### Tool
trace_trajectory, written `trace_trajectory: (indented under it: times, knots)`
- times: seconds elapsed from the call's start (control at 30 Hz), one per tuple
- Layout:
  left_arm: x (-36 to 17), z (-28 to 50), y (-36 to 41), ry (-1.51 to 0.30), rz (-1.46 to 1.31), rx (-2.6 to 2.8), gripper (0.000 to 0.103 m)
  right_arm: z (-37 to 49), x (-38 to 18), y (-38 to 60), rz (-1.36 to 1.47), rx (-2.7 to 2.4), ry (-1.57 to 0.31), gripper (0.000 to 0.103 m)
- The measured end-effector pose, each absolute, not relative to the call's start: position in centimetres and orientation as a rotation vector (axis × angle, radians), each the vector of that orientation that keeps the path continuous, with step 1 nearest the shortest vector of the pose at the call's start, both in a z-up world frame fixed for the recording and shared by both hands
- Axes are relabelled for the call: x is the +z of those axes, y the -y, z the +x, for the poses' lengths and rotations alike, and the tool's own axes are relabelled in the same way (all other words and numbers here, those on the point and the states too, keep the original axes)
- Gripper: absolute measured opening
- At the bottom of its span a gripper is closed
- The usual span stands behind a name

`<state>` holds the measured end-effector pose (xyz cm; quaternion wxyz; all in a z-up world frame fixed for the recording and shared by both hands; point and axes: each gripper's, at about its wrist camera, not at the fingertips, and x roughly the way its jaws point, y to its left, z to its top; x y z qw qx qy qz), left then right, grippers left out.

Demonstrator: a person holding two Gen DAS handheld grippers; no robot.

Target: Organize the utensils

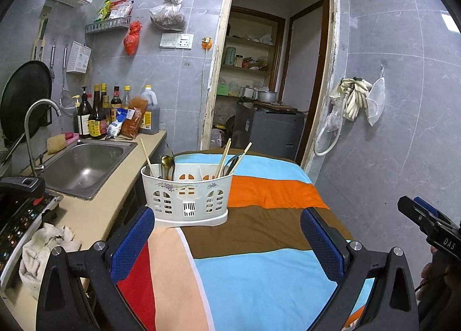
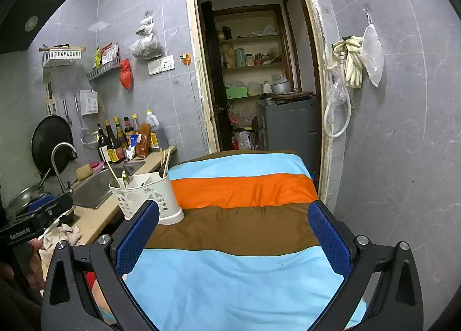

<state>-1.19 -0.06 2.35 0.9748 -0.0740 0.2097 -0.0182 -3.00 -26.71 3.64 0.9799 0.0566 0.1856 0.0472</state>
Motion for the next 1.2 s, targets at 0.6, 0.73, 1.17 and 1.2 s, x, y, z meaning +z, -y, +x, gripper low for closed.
trace_trajectory:
  times: [0.6, 0.73, 1.17, 1.2]
  knots:
    - [2.3, -1.36, 0.07, -0.422, -0.147, -0.037, 0.102, -3.19, 3.62, 26.61, 0.115, 0.094, -0.375, 0.101]
    - [2.28, -1.26, 0.1, -0.423, -0.148, -0.036, 0.102, -3.18, 3.61, 26.61, 0.114, 0.095, -0.375, 0.101]
    - [2.29, -1.26, 0.09, -0.424, -0.147, -0.037, 0.102, -3.47, 3.64, 26.39, 0.116, 0.093, -0.374, 0.101]
    - [2.29, -1.23, 0.1, -0.423, -0.147, -0.037, 0.102, -3.37, 3.64, 26.44, 0.116, 0.094, -0.374, 0.101]
